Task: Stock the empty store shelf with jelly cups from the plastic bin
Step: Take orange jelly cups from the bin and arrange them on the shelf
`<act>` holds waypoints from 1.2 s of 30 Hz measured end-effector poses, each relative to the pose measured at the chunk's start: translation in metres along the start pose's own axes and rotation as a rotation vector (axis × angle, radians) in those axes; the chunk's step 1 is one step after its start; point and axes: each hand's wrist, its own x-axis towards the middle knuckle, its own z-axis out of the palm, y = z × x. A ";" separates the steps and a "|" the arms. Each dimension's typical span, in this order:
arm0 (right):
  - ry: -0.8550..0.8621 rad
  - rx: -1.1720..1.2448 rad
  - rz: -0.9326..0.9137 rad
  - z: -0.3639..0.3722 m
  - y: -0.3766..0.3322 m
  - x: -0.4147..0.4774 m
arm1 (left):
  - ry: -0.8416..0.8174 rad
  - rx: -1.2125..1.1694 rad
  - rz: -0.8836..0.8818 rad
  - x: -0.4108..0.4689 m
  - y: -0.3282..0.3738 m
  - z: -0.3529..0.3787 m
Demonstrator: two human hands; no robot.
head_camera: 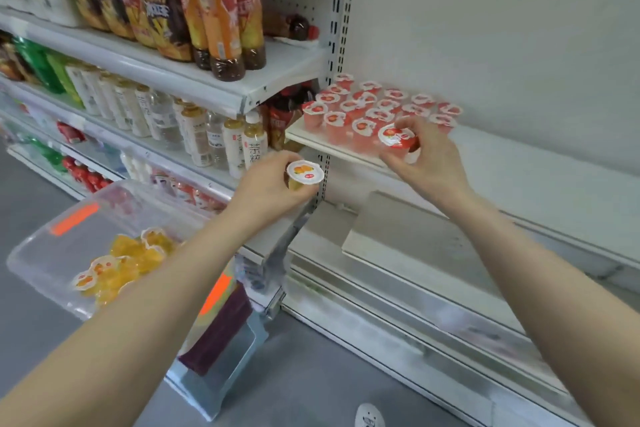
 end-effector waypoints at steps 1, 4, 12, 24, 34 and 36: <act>0.020 0.003 0.031 -0.011 0.012 0.003 | 0.002 0.001 0.018 0.009 0.010 0.007; 0.049 -0.003 0.123 -0.040 0.049 0.013 | -0.008 -0.008 0.051 0.033 0.038 0.027; -0.141 -0.099 0.263 -0.053 0.116 0.038 | -0.038 -0.011 0.062 0.073 0.089 0.071; -0.210 -0.101 0.110 -0.012 0.145 0.062 | -0.005 0.230 0.158 0.088 0.104 0.096; -0.184 -0.233 0.011 -0.008 0.156 0.074 | 0.054 0.335 0.219 0.103 0.118 0.121; -0.205 -0.264 -0.036 -0.013 0.158 0.076 | 0.066 0.351 0.222 0.108 0.123 0.127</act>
